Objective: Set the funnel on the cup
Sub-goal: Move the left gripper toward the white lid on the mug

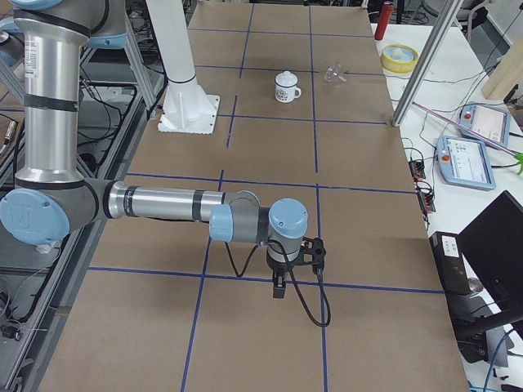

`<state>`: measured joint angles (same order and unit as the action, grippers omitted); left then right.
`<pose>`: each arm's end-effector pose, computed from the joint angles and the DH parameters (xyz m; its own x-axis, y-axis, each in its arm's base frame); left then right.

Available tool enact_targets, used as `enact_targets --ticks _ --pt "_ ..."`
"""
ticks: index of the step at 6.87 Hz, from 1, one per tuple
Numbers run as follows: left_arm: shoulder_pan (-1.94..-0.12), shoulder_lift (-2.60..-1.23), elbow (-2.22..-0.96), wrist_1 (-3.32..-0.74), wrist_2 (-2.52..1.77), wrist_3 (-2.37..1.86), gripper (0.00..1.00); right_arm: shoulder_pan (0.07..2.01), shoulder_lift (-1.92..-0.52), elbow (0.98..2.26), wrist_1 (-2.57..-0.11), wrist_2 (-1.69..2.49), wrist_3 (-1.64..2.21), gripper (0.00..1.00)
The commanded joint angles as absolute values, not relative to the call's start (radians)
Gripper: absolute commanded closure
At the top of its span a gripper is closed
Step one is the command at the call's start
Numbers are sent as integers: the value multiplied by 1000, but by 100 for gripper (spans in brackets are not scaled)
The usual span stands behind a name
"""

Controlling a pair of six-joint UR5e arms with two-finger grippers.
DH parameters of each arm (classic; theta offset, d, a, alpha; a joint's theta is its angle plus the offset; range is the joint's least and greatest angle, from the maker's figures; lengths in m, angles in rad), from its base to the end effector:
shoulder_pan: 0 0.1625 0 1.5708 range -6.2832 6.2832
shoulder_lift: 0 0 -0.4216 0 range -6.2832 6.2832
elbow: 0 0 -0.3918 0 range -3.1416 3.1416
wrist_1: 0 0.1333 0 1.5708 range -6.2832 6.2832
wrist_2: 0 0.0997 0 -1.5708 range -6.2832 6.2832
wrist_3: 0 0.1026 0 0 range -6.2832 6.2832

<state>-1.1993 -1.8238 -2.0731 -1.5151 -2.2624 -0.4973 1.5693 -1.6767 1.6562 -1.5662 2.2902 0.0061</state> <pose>0.1248 -0.5073 0.2984 0.6322 0.2420 -0.7360 0.0272 0.9425 0.3331 0.0650 -0.4457 0.6685 0.7522 0.0154 0.6587 -0.0031 0.9998 -0.0199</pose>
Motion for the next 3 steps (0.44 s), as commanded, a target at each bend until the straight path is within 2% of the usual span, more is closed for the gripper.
enact_targets --ticks 1,3 --pt "-1024 -1909 -2092 -1514 -2191 -677 0 1569 -1678 1657 -1566 2290 6 0" --pt "-933 -2018 -2079 -1429 -2168 -684 0 1569 -1677 1657 -1566 2290 6 0"
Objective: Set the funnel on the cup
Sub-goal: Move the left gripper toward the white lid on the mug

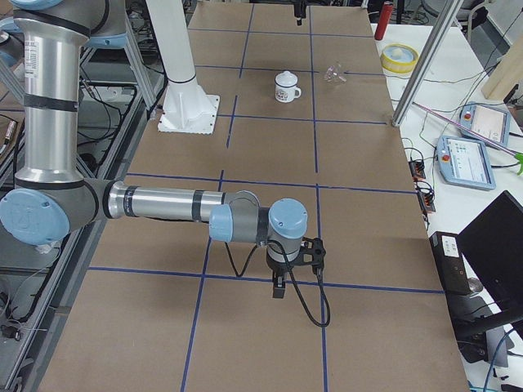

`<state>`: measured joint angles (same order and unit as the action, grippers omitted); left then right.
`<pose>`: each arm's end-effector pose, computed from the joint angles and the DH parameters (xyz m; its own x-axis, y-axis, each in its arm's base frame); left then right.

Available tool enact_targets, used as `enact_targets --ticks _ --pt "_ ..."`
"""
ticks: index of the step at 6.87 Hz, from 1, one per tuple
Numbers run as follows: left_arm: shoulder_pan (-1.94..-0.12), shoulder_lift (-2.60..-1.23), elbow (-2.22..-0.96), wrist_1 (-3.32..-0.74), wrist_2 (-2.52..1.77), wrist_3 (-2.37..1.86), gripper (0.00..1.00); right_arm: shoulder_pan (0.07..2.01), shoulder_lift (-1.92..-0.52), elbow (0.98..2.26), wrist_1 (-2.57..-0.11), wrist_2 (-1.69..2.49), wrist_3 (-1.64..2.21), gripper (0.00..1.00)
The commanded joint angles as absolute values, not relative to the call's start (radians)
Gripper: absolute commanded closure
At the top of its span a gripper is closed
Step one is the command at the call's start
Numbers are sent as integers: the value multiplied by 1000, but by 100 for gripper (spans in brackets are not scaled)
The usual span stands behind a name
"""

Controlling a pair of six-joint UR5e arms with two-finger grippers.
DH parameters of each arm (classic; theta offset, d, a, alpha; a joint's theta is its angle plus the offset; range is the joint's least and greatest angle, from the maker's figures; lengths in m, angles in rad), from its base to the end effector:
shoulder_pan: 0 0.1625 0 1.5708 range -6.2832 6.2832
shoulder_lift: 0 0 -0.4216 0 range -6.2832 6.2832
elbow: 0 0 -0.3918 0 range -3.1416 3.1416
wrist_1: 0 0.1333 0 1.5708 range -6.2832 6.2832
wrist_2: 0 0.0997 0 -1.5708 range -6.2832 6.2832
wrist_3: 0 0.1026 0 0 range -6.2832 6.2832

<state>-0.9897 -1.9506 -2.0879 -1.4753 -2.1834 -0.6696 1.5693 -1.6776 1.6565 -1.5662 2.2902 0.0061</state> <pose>0.2291 -0.4842 0.2347 0.5955 0.2619 -0.7595 -0.0157 0.9490 0.3149 0.0650 -0.4453 0.6688 0.7522 0.0158 0.6587 -0.0031 0.9998 -0.0205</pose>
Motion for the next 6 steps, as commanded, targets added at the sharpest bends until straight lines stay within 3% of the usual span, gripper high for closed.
enact_targets --ticks 1,6 --pt "-875 -2029 -2057 -1430 -2168 -689 0 1569 -1677 1655 -1566 2290 6 0" --pt "-635 -2152 -1936 -1430 -1936 -1015 0 1569 -1678 1655 -1566 2290 6 0"
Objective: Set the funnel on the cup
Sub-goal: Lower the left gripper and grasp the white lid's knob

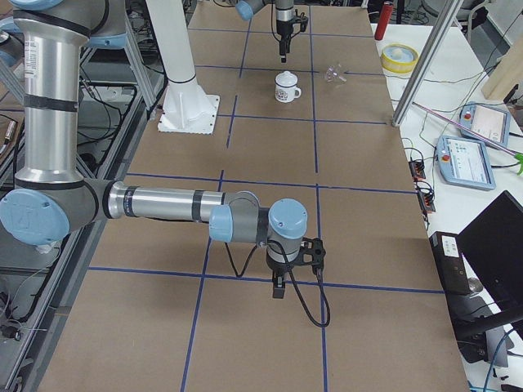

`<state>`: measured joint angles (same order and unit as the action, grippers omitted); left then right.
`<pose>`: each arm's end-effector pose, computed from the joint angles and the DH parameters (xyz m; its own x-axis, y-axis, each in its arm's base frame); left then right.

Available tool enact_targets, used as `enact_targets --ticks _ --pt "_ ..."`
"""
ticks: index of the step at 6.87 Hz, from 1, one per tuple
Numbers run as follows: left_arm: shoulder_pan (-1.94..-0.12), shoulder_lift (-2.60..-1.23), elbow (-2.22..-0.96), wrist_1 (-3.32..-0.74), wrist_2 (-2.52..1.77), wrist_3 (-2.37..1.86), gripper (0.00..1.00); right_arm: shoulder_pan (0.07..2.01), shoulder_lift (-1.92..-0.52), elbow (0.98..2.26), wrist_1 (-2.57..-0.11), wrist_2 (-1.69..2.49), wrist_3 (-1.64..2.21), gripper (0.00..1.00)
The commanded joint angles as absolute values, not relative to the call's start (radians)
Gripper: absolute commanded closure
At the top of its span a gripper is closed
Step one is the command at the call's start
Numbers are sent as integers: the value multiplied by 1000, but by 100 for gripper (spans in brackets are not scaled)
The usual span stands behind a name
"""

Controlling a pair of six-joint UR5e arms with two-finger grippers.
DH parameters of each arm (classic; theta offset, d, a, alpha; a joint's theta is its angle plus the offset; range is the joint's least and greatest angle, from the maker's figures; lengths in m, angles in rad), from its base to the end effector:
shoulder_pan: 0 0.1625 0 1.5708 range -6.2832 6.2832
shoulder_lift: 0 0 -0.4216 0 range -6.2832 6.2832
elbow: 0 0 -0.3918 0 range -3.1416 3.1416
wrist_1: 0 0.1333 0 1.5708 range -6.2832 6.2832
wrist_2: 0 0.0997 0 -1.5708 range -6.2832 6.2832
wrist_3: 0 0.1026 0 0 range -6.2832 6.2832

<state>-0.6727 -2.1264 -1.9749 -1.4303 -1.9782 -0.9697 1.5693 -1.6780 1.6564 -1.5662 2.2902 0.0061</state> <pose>0.3991 -0.4364 0.1913 0.6359 0.1573 -0.7555 -0.0169 0.9816 0.1901 0.0650 -0.4451 0.6690 0.7522 0.0162 0.6587 -0.0031 0.9998 -0.0210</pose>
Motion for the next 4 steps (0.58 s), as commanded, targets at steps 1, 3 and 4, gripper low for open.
enact_targets --ticks 1,3,4 --pt "-627 -2155 -1918 -1430 -1934 -1017 0 1569 -1677 1655 -1566 2290 6 0" --pt "-623 -2166 -1873 -1433 -1876 -1017 11 1569 -1677 1657 -1566 2290 6 0" --pt "-621 -2167 -1856 -1434 -1876 -1016 17 1569 -1677 1657 -1566 2290 6 0"
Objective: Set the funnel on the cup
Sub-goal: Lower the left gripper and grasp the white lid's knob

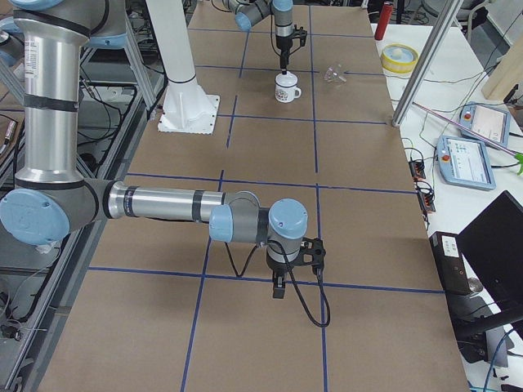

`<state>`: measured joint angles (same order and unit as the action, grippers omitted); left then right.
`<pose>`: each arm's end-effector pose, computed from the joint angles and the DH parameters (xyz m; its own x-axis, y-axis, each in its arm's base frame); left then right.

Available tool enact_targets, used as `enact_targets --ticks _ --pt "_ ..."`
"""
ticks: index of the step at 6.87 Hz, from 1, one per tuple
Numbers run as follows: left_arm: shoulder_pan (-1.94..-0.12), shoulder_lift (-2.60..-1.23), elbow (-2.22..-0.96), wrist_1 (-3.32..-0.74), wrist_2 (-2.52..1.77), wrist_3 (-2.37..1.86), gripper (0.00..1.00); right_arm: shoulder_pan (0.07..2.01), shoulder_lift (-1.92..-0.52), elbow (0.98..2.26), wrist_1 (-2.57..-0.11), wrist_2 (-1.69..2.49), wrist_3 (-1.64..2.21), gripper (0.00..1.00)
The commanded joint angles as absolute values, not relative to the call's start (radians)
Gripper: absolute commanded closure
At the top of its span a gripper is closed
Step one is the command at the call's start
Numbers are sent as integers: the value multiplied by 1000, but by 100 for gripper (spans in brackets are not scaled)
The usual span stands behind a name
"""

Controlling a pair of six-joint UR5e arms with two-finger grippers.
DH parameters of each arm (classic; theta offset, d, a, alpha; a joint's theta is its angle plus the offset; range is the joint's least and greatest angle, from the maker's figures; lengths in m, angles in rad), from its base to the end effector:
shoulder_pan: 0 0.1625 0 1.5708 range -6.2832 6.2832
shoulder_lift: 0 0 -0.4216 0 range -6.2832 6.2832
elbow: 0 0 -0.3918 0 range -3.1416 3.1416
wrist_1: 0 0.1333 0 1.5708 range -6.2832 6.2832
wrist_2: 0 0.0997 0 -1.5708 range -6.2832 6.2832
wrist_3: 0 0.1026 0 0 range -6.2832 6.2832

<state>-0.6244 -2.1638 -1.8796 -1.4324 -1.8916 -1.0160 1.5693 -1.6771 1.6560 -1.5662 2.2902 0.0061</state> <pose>0.4423 -0.4432 0.2062 0.6973 0.1137 -0.7077 0.0124 0.9853 0.1706 0.0650 -0.4455 0.6688 0.7522 0.0158 0.6587 -0.0031 0.9998 -0.0205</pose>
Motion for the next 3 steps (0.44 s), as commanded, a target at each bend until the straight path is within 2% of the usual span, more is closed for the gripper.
enact_targets --ticks 1,3 --pt "-620 -2166 -1853 -1436 -1876 -1008 22 1569 -1678 1657 -1566 2290 6 0" --pt "-617 -2168 -1847 -1439 -1878 -1005 31 1569 -1678 1657 -1566 2290 6 0"
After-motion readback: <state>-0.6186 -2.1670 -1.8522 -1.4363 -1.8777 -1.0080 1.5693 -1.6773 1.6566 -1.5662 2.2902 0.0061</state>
